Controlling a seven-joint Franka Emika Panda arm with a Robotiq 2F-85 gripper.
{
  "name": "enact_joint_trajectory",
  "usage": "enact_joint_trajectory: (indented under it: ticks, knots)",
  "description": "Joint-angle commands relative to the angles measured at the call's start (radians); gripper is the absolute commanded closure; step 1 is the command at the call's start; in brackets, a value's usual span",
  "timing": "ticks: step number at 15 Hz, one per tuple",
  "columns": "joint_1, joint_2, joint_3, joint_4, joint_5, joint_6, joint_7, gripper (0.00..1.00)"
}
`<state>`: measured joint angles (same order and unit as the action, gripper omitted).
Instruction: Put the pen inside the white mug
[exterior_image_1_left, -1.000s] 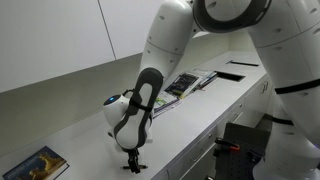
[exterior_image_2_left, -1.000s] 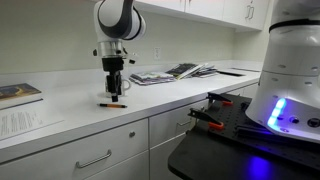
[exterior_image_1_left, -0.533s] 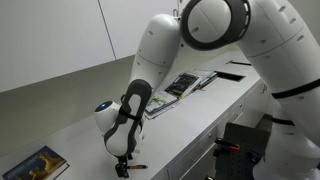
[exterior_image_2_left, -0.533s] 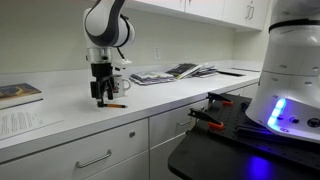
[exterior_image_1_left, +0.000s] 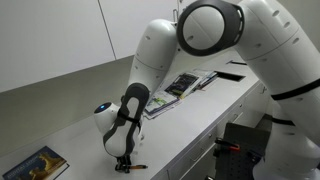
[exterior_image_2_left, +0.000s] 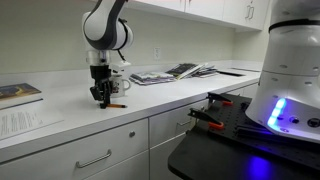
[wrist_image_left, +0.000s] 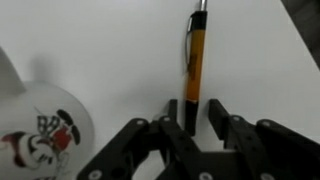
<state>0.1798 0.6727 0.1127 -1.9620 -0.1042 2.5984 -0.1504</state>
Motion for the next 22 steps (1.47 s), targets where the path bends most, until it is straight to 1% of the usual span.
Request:
enact_joint_trajectory:
  ticks: [1, 2, 3, 4, 5, 6, 10, 12, 13, 15, 16, 17, 19, 22]
  knots:
    - [0.002, -0.004, 0.004, -0.007, -0.017, 0.004, 0.009, 0.92]
    - [-0.005, -0.009, 0.009, -0.011, -0.014, 0.005, 0.0, 0.99]
    - [-0.018, -0.015, 0.021, -0.018, -0.006, 0.008, -0.018, 1.0]
    - [-0.034, -0.025, 0.036, -0.026, 0.004, 0.011, -0.038, 0.99]
    - [-0.062, -0.037, 0.063, -0.04, 0.021, 0.019, -0.076, 0.97]
    - [-0.094, -0.045, 0.094, -0.051, 0.042, 0.026, -0.124, 0.97]
    - [-0.313, -0.119, 0.295, -0.127, 0.204, 0.027, -0.452, 0.97]
    - [-0.434, -0.159, 0.394, -0.155, 0.316, -0.011, -0.636, 0.97]
    - [-0.493, -0.175, 0.441, -0.161, 0.381, -0.048, -0.729, 0.97]
    - [-0.56, -0.205, 0.48, -0.161, 0.507, -0.138, -0.898, 0.97]
    - [-0.577, -0.218, 0.48, -0.155, 0.565, -0.198, -0.978, 0.97]
    - [-0.578, -0.232, 0.462, -0.146, 0.611, -0.267, -1.042, 0.97]
    - [-0.55, -0.257, 0.396, -0.127, 0.666, -0.394, -1.147, 0.97]
    - [-0.502, -0.271, 0.299, -0.088, 0.704, -0.531, -1.286, 0.97]
